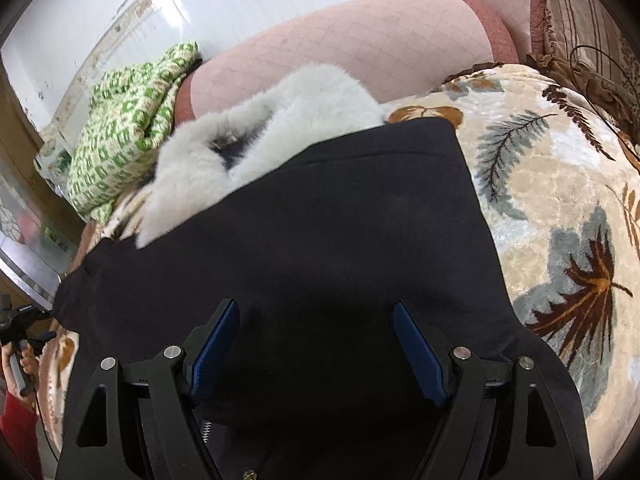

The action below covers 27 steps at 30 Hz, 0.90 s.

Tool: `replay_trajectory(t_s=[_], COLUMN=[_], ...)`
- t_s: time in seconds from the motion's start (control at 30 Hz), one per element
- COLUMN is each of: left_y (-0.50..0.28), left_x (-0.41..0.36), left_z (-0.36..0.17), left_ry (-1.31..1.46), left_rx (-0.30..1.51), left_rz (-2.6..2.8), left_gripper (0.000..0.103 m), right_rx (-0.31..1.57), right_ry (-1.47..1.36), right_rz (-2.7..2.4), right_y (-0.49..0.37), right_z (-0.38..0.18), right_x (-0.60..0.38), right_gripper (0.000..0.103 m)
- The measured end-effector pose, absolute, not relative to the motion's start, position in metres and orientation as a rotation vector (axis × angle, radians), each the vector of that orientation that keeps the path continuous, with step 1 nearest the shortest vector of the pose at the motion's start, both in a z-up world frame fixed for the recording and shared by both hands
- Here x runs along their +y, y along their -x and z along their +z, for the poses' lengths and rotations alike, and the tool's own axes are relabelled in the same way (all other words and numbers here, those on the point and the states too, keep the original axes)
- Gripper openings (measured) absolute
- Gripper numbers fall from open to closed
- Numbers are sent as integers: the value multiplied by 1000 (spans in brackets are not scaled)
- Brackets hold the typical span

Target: Fold large clothes

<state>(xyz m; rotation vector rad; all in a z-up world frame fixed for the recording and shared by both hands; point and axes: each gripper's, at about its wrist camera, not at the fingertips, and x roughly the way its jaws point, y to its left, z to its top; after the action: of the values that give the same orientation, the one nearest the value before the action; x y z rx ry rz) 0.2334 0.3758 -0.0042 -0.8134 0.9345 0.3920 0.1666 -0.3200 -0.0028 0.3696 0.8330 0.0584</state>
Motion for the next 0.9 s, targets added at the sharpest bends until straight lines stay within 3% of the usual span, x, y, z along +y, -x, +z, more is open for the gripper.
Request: replay_trajectory(t_s=[0.33,0.4,0.43,0.47,0.63,0.7,0.9], left_y=[-277,-286,-290,-289,-276,-265,-231], left_x=[379,366,362,356,307,278,161], left_z=[-10,-7,-5,1,61,93,156], left_ry=[866,793,772,747,582,542,425], left_rx=[887,923,924,923,871,824,756], left_rz=[337,372,375,375,336,259,-13], left_gripper=[57,36,16,11,8,8,8], right_rx=[859,861,861,861,844,828,773], right_ry=[-264,-268,-271,-273,-281,-312,-392], right_rz=[53,54,54,55,50,56,36], right_y=[-174,-176,-176,-176,-172,-170,-161], right_z=[-14,-15,-15,-15,-11,-7,8], right_x=[-306,-307,-308,-308,-308,-312,-325], right_gripper=[85,85,85,85,81,73,72])
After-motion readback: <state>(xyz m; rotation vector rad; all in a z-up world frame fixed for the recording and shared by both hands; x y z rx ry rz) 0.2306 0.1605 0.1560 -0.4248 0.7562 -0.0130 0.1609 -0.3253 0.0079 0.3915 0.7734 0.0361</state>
